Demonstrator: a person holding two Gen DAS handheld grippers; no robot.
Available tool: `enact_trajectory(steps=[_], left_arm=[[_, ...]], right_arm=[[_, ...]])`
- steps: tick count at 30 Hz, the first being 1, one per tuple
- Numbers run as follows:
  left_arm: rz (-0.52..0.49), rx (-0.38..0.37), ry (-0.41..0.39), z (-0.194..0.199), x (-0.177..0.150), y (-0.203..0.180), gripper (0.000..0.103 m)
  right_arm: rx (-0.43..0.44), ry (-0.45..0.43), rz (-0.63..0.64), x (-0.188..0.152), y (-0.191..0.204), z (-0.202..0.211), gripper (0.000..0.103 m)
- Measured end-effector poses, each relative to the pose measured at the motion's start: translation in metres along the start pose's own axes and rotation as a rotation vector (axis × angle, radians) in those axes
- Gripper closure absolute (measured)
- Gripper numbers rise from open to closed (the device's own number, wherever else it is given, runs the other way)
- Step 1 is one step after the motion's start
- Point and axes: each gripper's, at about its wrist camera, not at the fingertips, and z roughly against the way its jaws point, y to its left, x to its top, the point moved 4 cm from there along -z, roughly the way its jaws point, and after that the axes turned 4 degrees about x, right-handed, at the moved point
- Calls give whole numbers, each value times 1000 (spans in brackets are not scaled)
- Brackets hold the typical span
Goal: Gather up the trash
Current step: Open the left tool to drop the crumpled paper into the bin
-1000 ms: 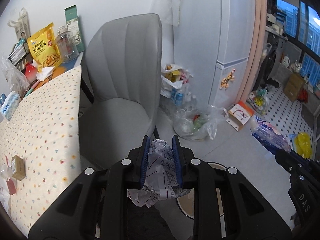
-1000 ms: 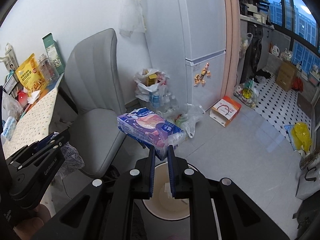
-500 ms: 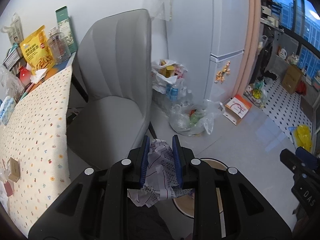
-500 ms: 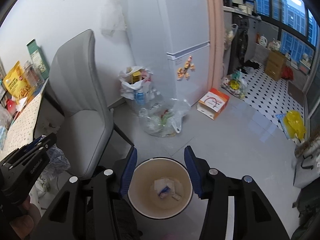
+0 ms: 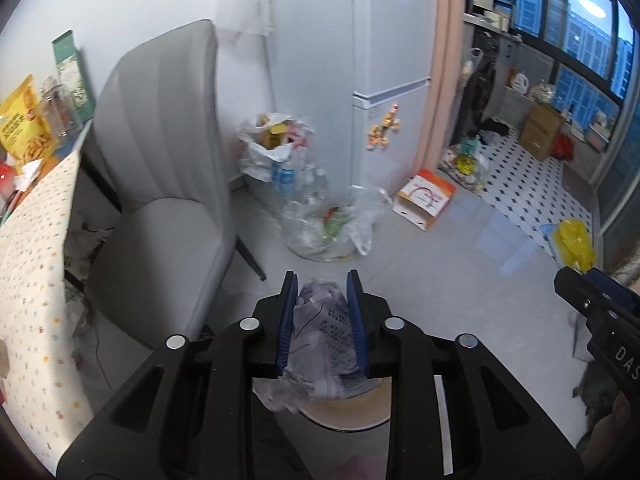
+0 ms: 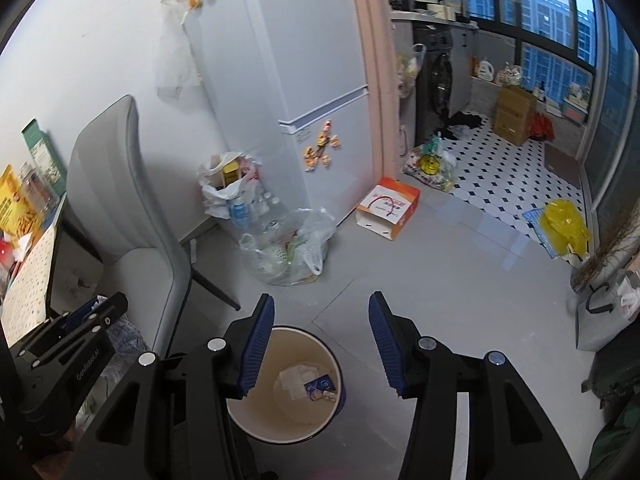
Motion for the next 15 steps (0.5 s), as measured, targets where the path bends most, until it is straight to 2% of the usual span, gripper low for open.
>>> enact_trajectory(steps=[3, 5, 6, 8, 11, 15], left_arm=[[-1, -45, 16, -2, 0, -7, 66], [2, -49, 13, -1, 1, -7, 45], [3, -45, 7, 0, 1, -6, 40], [7, -36, -7, 4, 2, -4, 23], [21, -8, -23, 9, 5, 3, 16], [41, 27, -40, 17, 6, 15, 11]], right_arm=[[-9, -3, -22, 1, -10, 0, 54], [-8, -7, -29, 0, -13, 1, 54], [-9, -10, -29, 0, -13, 1, 54], [-11, -14, -26, 1, -14, 1, 54], [-1, -13, -24, 1, -12, 1, 53], [5, -35, -7, 2, -2, 9, 42]])
